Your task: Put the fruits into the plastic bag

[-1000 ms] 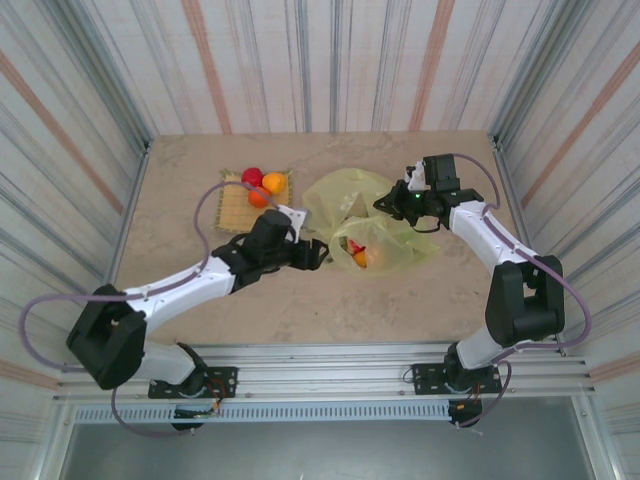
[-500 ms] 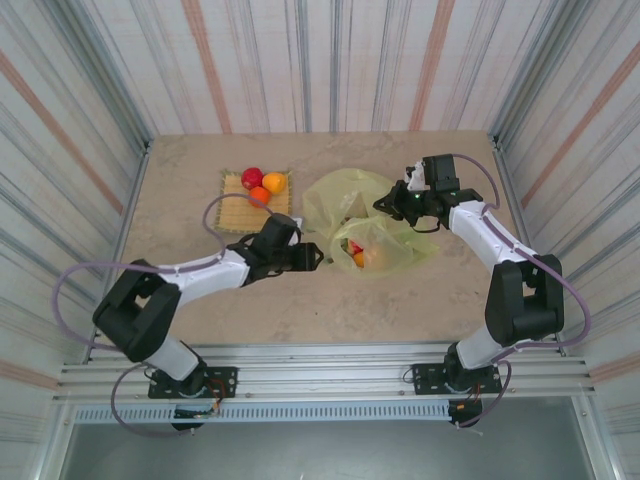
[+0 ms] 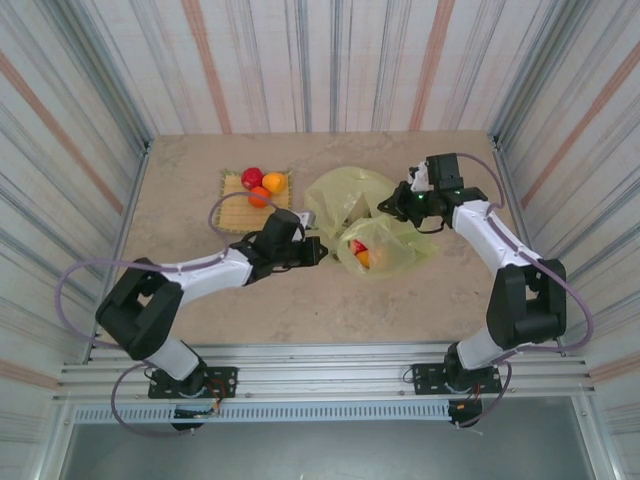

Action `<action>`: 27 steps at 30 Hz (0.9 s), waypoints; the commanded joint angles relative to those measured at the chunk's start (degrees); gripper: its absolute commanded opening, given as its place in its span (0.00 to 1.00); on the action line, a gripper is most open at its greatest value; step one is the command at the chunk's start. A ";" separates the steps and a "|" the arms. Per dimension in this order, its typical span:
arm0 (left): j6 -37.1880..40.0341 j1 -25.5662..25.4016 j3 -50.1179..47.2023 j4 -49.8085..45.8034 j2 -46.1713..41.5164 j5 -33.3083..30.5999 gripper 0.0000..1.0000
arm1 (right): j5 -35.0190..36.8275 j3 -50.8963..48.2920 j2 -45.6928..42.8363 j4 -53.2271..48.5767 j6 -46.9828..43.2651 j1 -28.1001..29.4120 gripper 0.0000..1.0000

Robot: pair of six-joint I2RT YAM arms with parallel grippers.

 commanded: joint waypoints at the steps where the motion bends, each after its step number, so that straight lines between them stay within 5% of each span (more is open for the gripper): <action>1: 0.80 -0.86 3.09 -0.70 -6.36 5.38 0.00 | 3.40 4.21 -4.88 -7.09 -6.06 -1.25 0.00; 16: 0.77 -0.04 4.26 -4.74 -7.07 9.47 0.04 | 8.28 5.71 -7.40 -11.38 -10.02 -1.10 0.00; 23: 7.03 2.71 2.88 -11.32 -11.87 9.16 0.54 | 6.31 4.75 -5.73 -8.46 -7.95 -0.10 0.00; 27: 12.70 4.65 2.60 -16.85 -17.27 8.32 0.71 | 5.98 4.84 -4.69 -7.70 -7.47 0.17 0.00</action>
